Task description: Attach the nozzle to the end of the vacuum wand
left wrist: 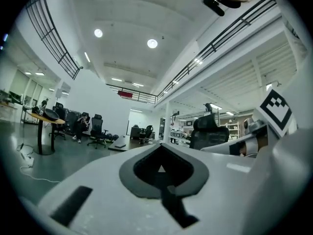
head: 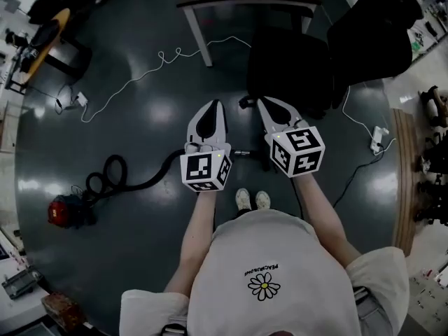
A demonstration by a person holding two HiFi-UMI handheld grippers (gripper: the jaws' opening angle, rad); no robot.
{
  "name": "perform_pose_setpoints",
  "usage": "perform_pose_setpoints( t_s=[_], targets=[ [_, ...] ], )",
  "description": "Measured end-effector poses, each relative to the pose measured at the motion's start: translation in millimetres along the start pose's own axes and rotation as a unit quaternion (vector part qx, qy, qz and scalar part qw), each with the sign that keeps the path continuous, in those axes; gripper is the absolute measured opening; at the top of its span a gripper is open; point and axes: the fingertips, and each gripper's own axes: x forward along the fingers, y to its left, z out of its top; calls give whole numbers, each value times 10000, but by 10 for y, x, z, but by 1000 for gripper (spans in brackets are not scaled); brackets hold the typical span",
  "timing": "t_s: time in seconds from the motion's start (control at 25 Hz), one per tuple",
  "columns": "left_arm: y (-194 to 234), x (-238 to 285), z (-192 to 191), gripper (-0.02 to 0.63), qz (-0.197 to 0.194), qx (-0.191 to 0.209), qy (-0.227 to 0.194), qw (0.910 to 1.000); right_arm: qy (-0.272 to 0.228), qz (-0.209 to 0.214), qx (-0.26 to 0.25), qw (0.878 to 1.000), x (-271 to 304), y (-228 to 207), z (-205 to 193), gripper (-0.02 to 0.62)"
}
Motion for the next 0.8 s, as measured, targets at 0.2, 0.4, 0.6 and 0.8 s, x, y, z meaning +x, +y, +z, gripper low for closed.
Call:
perform_pose_setpoints(
  t_s=[0.2, 0.4, 0.6, 0.8],
  targets=[
    [-271, 16, 157, 5, -432, 238, -60, 9988, -143, 1, 5, 9999, -148, 118, 105, 8],
    [-276, -44, 255, 5, -541, 115, -181, 9983, -230, -9, -34, 9997, -229, 260, 119, 8],
    [-282, -112, 395, 5, -524, -80, -432, 9977, -365, 32, -96, 9993, -349, 301, 213, 8],
    [-310, -144, 479, 5, -486, -20, -505, 9975, -479, 25, -183, 9987, -432, 310, 319, 8]
  ],
)
